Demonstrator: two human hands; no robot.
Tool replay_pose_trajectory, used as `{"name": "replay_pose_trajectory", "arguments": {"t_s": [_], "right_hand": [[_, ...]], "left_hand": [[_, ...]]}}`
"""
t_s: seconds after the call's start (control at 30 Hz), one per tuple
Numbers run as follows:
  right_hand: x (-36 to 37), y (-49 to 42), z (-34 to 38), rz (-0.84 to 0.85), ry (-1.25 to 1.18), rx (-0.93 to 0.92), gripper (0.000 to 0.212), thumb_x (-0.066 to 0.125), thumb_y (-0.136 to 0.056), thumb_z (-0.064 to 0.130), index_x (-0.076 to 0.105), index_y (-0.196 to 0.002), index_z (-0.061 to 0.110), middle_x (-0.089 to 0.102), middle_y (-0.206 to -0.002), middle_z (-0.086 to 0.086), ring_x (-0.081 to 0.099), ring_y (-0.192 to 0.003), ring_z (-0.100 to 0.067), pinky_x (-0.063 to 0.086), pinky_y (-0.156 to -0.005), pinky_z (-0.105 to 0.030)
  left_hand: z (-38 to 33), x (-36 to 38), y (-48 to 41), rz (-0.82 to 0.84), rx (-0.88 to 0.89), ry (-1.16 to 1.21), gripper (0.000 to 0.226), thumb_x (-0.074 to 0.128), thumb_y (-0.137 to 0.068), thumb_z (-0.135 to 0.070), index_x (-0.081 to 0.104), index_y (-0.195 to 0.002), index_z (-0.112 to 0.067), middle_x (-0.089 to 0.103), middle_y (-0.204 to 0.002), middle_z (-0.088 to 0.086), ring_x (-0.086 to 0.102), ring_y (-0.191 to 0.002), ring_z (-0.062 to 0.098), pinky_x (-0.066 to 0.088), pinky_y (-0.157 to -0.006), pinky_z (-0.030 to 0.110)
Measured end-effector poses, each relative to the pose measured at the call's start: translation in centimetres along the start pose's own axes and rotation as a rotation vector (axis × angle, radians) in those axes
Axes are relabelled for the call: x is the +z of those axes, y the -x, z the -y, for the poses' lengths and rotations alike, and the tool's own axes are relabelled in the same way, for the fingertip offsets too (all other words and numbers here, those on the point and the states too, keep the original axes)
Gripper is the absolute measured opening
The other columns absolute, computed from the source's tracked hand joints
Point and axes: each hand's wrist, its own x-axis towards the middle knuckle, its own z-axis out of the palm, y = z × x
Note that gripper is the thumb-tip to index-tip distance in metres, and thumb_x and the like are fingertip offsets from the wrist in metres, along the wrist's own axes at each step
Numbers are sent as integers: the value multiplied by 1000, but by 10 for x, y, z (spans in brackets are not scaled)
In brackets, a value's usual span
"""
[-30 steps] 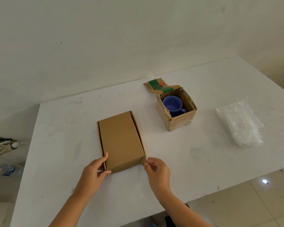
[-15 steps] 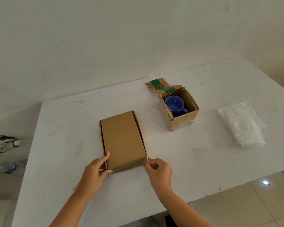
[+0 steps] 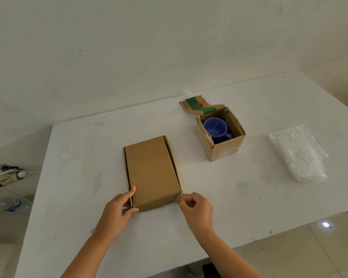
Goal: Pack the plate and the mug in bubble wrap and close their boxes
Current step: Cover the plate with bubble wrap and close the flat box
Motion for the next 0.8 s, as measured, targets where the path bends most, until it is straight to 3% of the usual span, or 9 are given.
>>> {"name": "replay_pose_trajectory", "arguments": {"t_s": [0.13, 0.27, 0.4, 0.47, 0.73, 0.8], "right_hand": [[-6, -3, -1, 46, 59, -89, 4, 68, -83, 12, 64, -83, 15, 69, -80, 1, 62, -66, -10, 50, -57, -12], [-3, -4, -1, 69, -24, -13, 26, 65, -86, 11, 62, -108, 23, 69, -96, 4, 64, -78, -5, 52, -62, -11], [3, -4, -5, 48, -171, 105, 27, 66, -84, 12, 68, -111, 16, 72, -96, 0, 67, -90, -14, 56, -87, -33], [4, -6, -6, 49, -249, 162, 25, 68, -83, 13, 70, -109, 14, 73, -94, -3, 68, -90, -17, 56, -90, -36], [5, -4, -4, 37, -454, 278, 12, 66, -84, 4, 73, -92, 10, 68, -75, -6, 56, -66, -16, 50, -69, -25], [6, -3, -5, 36, -455, 264, 13, 65, -84, 5, 74, -91, 12, 69, -76, -5, 56, -67, -15, 50, -70, -25]], "left_hand": [[-1, -1, 0, 9, 9, -10, 68, 75, -74, -6, 47, -134, -22, 61, -85, 6, 61, -80, 14, 42, -78, -1], [0, -1, -1, 14, 10, -15, 68, 75, -73, -7, 47, -134, -22, 61, -85, 5, 63, -81, 16, 42, -77, -1], [0, -1, 0, 10, 16, -13, 68, 75, -73, -7, 46, -134, -21, 61, -85, 7, 63, -80, 17, 42, -75, 0], [-1, -1, 0, 10, 19, -11, 69, 75, -73, -7, 46, -134, -21, 61, -85, 7, 62, -80, 17, 42, -75, 0], [0, -1, -1, 9, 26, -11, 69, 76, -73, -6, 46, -133, -21, 60, -83, 8, 63, -79, 19, 41, -75, -2], [0, -1, 0, 10, 29, -10, 69, 76, -73, -7, 46, -134, -21, 60, -83, 6, 62, -78, 17, 43, -75, 0]]}}
